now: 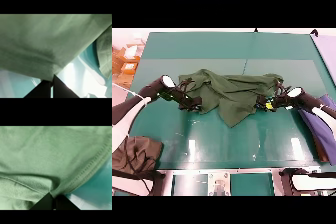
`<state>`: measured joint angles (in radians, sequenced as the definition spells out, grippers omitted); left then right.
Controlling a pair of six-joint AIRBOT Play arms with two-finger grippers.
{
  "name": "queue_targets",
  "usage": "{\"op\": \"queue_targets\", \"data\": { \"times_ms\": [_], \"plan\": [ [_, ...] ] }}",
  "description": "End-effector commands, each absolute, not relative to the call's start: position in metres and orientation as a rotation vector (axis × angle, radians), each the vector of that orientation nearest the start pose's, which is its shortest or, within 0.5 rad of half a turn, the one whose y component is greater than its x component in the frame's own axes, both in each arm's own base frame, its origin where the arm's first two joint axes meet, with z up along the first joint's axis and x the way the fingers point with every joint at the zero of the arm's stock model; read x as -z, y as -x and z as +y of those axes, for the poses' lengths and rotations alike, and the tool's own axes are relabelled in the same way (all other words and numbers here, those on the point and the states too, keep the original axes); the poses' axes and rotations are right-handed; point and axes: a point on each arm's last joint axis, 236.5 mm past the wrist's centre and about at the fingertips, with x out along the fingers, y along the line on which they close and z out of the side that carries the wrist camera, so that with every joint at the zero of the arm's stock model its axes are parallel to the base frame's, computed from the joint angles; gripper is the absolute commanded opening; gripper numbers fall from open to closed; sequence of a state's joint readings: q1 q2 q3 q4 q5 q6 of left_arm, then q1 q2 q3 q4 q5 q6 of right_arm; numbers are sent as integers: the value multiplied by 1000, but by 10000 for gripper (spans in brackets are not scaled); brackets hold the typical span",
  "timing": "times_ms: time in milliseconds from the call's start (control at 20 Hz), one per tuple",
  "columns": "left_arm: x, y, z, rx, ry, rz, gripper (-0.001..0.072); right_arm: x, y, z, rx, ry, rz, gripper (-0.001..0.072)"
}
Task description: Fold the shirts.
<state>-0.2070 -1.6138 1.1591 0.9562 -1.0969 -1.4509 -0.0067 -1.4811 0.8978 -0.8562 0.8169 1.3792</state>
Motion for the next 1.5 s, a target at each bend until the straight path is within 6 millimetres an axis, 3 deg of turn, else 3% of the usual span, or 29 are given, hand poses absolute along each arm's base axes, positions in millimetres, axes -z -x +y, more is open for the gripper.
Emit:
{"op": "queue_targets", "data": {
  "times_ms": [0,100,200,350,450,500,550,650,750,850,950,1050,1100,1200,1250,1300,1350,1450],
  "plan": [
    [92,-361,-185,439,307,1533,26,80,-372,128,-315,-599,1356,21],
    [98,-351,-164,400,246,1591,26,40,-359,137,-399,-581,1356,21],
    [103,-337,-145,381,169,1656,26,-37,-371,140,-473,-518,1186,21],
    [105,-315,-124,377,51,1750,26,-174,-425,130,-489,-423,794,20],
    [103,-303,-122,412,21,1797,26,-238,-469,116,-443,-383,580,21],
    [101,-297,-121,430,9,1816,26,-254,-493,109,-421,-377,513,21],
    [100,-293,-120,446,-1,1832,26,-257,-515,105,-402,-380,486,21],
    [96,-285,-116,465,-31,1846,26,-232,-565,89,-348,-421,483,21],
    [90,-274,-108,469,-69,1855,26,-181,-614,68,-277,-487,515,21],
    [85,-266,-97,468,-119,1860,26,-117,-647,52,-221,-564,591,21],
    [83,-268,-90,457,-157,1845,26,-53,-657,43,-182,-650,719,21],
    [84,-268,-89,486,-184,1836,26,-5,-646,42,-174,-690,854,21],
    [84,-269,-90,500,-191,1827,26,5,-641,41,-178,-693,895,21],
    [85,-272,-91,496,-190,1815,28,6,-632,38,-187,-694,930,21],
    [85,-272,-90,496,-191,1818,170,2,-629,35,-191,-690,940,21],
    [83,-271,-90,484,-181,1825,580,-4,-624,33,-207,-676,952,20],
    [81,-272,-90,472,-177,1829,679,-11,-618,29,-223,-654,960,20],
    [73,-276,-84,463,-208,1828,677,-21,-610,17,-222,-629,967,20]
  ]
}}
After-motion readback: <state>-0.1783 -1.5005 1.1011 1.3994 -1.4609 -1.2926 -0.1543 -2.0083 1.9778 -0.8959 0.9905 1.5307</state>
